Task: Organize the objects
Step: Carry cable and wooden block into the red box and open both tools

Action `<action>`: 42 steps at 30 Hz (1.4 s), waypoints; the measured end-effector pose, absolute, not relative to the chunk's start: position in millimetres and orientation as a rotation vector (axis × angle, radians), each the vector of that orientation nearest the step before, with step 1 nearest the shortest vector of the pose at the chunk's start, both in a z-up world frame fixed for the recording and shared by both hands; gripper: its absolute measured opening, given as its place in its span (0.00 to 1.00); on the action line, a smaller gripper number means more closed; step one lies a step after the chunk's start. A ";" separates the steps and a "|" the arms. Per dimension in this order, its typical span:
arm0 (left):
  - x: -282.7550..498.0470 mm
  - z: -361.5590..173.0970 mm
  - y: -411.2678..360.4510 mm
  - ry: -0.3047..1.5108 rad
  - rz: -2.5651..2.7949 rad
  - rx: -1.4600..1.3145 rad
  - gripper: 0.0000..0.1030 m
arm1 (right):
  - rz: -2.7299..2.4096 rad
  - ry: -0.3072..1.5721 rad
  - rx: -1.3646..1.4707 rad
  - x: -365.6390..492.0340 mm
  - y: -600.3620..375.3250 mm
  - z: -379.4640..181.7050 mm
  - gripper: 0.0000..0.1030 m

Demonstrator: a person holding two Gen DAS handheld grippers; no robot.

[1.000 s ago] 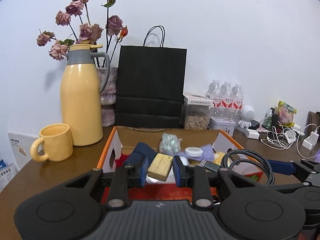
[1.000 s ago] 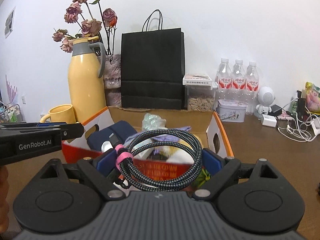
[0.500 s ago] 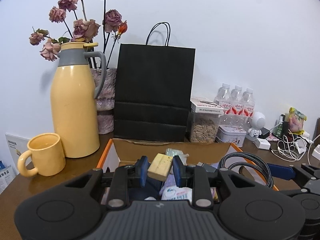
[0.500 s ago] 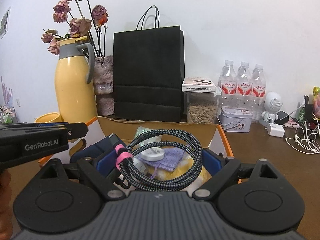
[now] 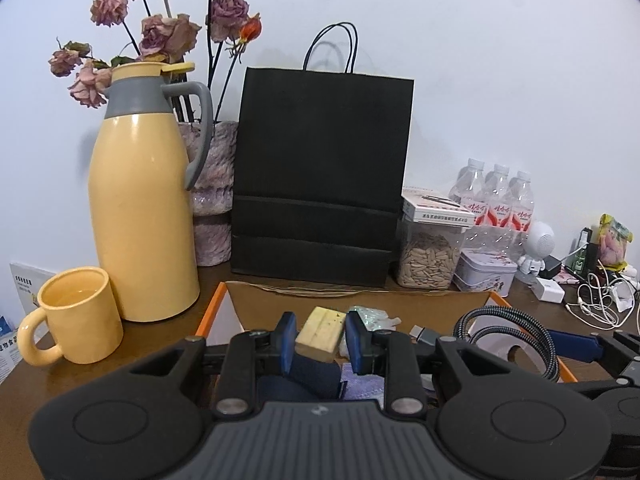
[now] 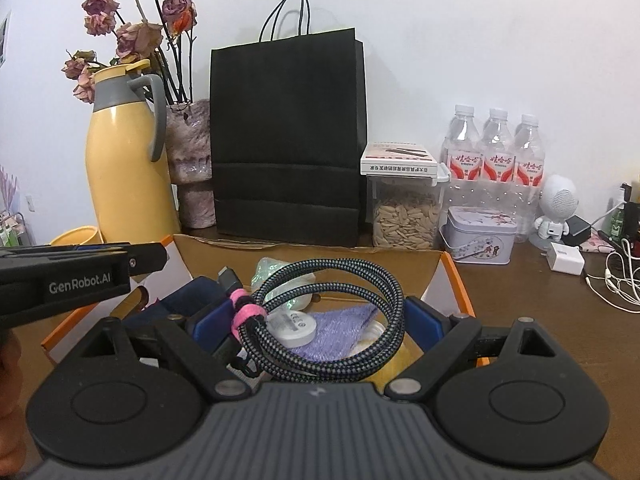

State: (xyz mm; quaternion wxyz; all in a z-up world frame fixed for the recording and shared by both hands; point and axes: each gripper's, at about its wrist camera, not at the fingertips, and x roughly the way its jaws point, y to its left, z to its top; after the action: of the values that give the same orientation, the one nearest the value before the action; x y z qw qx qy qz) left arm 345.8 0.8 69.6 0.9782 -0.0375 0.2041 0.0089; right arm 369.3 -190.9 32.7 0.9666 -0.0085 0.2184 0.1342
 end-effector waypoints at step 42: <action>377.2 64.0 1.8 0.412 0.076 -0.028 1.00 | 0.266 0.459 -0.009 401.4 -194.3 27.2 1.00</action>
State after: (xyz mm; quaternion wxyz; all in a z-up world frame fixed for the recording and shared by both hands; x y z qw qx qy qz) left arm 377.2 1.8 64.0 0.9780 -0.0138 0.2046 0.0379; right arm 401.4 -194.3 27.2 0.9650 -0.0044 0.2267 0.1317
